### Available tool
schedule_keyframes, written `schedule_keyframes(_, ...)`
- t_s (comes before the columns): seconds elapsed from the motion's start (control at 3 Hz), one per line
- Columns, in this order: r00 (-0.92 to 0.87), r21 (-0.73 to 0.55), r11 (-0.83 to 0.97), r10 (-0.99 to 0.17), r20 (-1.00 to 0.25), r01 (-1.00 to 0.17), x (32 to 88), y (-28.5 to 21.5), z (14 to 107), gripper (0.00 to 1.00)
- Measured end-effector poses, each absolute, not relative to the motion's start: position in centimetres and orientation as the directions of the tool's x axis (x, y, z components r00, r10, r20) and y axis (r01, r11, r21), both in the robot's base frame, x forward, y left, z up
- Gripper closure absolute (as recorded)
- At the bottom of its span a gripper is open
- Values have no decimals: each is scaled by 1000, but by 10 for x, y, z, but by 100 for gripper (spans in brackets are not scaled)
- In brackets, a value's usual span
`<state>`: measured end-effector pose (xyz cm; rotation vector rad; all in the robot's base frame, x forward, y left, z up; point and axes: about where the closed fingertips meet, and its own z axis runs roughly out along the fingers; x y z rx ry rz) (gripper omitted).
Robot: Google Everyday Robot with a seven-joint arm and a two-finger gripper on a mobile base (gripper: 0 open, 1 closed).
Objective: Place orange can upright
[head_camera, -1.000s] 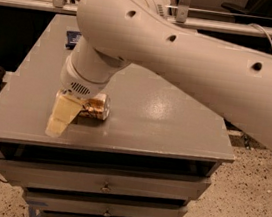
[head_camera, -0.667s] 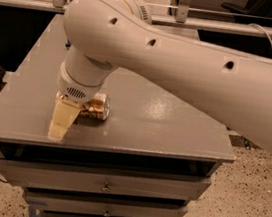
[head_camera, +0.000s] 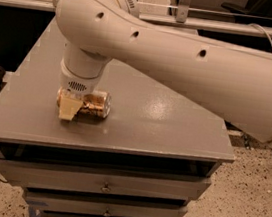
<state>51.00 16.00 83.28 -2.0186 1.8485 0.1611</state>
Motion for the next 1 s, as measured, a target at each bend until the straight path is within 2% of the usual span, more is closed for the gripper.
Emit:
schedule_keyframes(0.33, 133, -236, -58, -939, -316, -970, 531, 151, 843, 64)
schedule_keyframes(0.67, 98, -246, -5, -924, -369, -969, 562, 123, 875, 88)
schedule_keyframes(1.0, 60, -230, 69, -858, -510, -971, 586, 96, 904, 100)
